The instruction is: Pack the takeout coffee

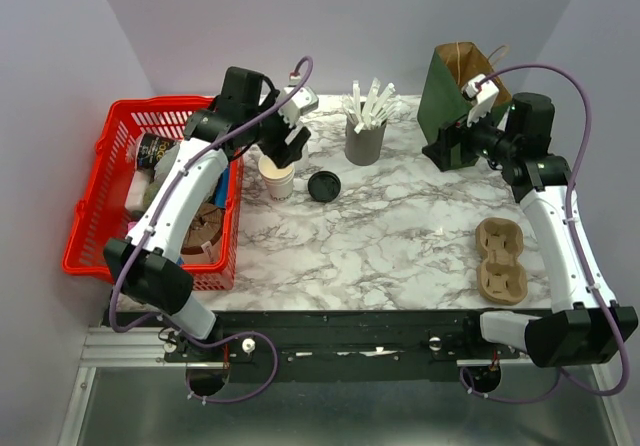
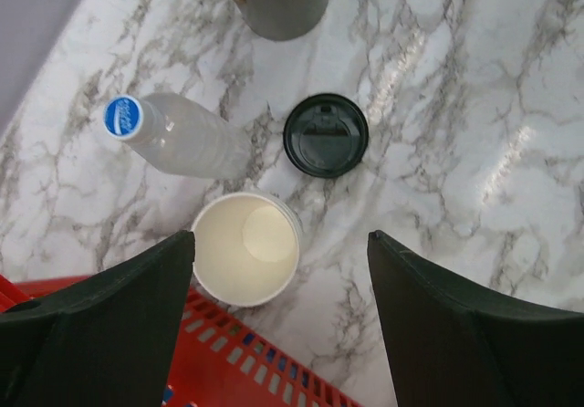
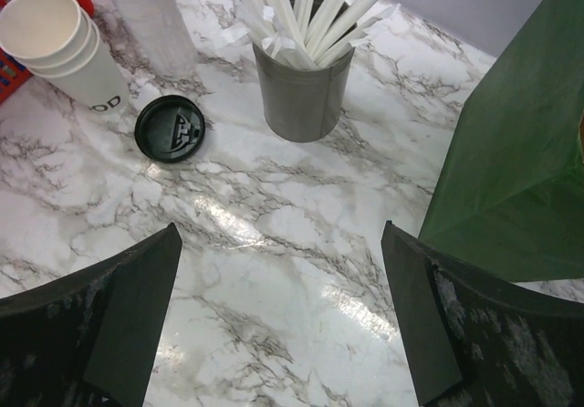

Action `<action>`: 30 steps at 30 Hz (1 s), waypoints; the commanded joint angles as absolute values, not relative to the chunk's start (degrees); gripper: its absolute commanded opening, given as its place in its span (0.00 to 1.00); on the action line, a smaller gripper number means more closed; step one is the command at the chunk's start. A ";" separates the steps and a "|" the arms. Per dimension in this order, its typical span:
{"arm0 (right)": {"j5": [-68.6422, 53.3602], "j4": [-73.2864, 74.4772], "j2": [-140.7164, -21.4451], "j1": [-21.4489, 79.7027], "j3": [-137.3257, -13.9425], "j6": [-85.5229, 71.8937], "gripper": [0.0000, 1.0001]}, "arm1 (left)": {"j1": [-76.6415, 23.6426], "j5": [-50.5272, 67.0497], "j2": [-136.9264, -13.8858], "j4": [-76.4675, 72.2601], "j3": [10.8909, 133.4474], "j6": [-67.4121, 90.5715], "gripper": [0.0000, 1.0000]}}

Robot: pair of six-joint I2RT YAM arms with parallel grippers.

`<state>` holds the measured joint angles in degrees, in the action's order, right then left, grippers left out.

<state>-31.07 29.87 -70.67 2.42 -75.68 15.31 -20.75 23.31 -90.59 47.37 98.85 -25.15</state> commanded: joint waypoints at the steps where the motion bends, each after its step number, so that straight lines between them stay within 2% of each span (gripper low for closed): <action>1: -34.10 30.50 -72.33 2.29 -74.62 14.86 1.00 | -21.53 23.56 -87.89 59.76 95.46 -30.32 0.84; 4: -35.15 30.85 -73.65 2.29 -75.50 13.71 1.00 | -22.58 21.80 -88.94 61.16 96.14 -29.88 0.83; 13: -37.35 32.52 -74.27 3.51 -75.15 13.27 0.97 | -23.82 12.05 -100.45 67.94 105.82 -22.95 0.68; 19: -36.74 32.87 -74.53 3.69 -75.06 13.36 0.97 | -24.34 7.31 -102.92 66.71 104.50 -18.11 0.60; 30: -35.86 33.40 -74.88 4.04 -75.67 13.89 0.96 | -24.35 6.33 -106.08 64.52 105.47 -17.75 0.46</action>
